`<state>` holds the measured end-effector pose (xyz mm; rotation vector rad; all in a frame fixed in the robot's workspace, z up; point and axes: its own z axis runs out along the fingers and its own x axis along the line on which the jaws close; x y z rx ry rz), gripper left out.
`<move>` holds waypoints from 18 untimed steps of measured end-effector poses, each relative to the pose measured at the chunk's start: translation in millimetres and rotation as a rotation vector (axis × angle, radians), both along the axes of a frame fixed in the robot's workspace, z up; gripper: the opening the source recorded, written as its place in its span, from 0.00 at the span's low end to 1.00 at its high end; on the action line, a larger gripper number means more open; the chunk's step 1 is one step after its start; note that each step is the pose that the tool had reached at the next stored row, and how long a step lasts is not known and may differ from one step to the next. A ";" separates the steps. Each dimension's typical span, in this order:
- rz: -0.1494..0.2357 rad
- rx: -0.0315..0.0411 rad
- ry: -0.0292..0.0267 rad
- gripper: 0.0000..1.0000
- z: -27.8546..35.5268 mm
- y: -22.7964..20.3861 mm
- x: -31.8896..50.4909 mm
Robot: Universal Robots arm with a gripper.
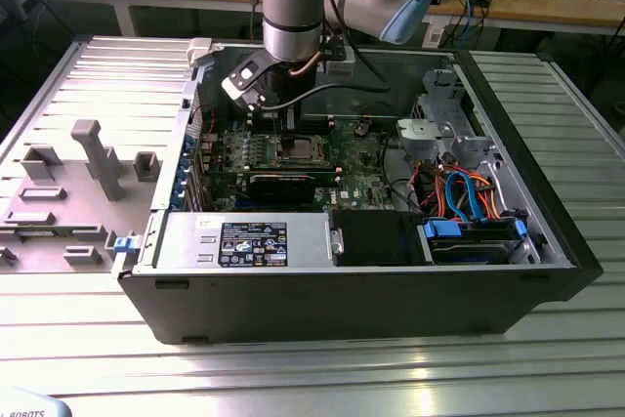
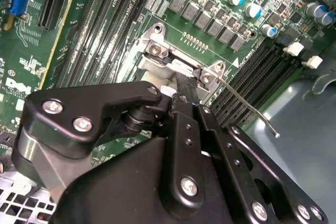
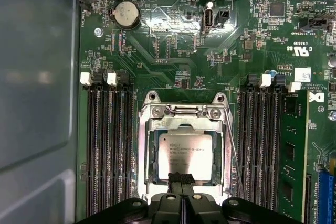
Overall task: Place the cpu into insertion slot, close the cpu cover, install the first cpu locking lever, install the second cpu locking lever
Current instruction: 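Close the cpu cover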
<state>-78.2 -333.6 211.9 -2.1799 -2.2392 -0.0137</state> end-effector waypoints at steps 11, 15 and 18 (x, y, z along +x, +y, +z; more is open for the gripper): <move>0.002 0.0002 -0.0002 0.11 -2.8 0.1 -4.3; 0.003 0.0001 -0.0001 0.11 -5.5 0.0 -5.0; 0.003 -0.0005 0.0003 0.11 -6.7 -0.1 -5.3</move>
